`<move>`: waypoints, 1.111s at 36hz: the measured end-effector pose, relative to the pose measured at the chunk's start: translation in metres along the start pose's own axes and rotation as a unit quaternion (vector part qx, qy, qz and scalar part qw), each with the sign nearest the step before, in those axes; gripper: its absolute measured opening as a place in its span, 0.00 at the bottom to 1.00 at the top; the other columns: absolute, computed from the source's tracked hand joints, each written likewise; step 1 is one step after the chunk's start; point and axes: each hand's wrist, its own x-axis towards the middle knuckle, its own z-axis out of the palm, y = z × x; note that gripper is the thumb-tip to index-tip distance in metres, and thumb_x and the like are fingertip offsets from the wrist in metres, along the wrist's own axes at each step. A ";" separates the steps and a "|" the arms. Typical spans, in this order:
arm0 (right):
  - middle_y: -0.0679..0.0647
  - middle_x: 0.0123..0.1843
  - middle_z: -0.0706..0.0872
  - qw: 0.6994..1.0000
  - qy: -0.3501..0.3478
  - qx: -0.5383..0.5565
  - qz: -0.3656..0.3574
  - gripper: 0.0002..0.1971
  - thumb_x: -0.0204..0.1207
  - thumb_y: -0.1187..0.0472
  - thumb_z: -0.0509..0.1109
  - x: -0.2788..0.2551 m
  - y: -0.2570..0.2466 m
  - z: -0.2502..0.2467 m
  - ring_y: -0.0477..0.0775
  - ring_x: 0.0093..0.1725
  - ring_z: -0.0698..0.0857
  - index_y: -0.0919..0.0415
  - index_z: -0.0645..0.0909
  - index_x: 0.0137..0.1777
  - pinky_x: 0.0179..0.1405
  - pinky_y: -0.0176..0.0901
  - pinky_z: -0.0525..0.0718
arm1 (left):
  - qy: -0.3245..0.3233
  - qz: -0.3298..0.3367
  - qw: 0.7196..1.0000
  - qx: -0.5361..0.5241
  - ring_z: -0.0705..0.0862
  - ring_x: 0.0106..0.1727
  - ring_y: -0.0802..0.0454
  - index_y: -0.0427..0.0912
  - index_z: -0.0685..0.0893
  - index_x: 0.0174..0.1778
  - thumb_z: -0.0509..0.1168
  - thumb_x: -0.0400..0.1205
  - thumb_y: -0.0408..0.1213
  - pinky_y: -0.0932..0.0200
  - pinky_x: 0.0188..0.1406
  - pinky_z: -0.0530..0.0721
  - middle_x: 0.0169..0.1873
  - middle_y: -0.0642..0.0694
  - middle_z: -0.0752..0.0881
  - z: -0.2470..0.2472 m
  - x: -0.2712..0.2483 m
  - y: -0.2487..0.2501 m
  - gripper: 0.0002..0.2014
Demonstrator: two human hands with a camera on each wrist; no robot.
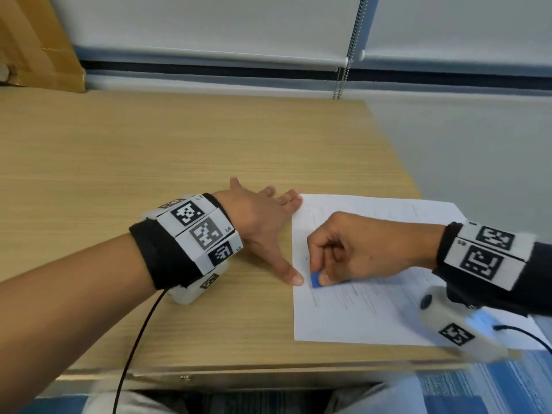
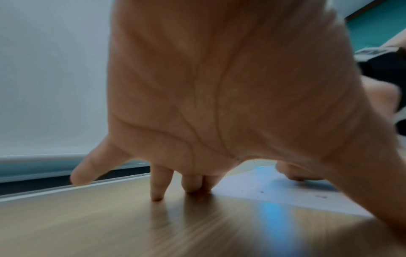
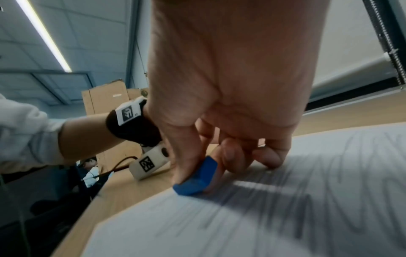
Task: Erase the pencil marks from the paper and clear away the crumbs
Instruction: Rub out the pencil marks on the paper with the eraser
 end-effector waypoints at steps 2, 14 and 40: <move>0.49 0.30 0.84 1.000 0.006 -0.018 0.006 0.02 0.73 0.64 0.76 0.001 -0.002 -0.002 0.43 0.29 0.79 0.58 0.86 0.42 0.35 0.37 0.80 | -0.003 -0.001 1.000 0.002 0.35 0.85 0.49 0.51 0.27 0.82 0.62 0.58 0.82 0.17 0.69 0.36 0.80 0.62 0.27 0.000 0.001 0.000 0.70; 0.58 0.34 0.86 0.999 0.009 -0.022 -0.022 0.02 0.73 0.64 0.76 -0.008 -0.005 0.013 0.55 0.33 0.82 0.57 0.86 0.43 0.47 0.54 0.85 | -0.005 -0.012 1.000 0.001 0.36 0.85 0.49 0.52 0.27 0.82 0.63 0.57 0.82 0.18 0.70 0.38 0.81 0.62 0.28 -0.001 -0.001 0.003 0.71; 0.44 0.26 0.81 0.997 0.079 -0.023 0.000 0.03 0.73 0.61 0.76 0.006 -0.004 0.002 0.39 0.24 0.76 0.55 0.84 0.41 0.31 0.37 0.76 | -0.010 -0.015 1.000 0.006 0.36 0.85 0.48 0.51 0.26 0.82 0.63 0.58 0.81 0.19 0.73 0.40 0.81 0.61 0.27 -0.002 -0.001 0.005 0.71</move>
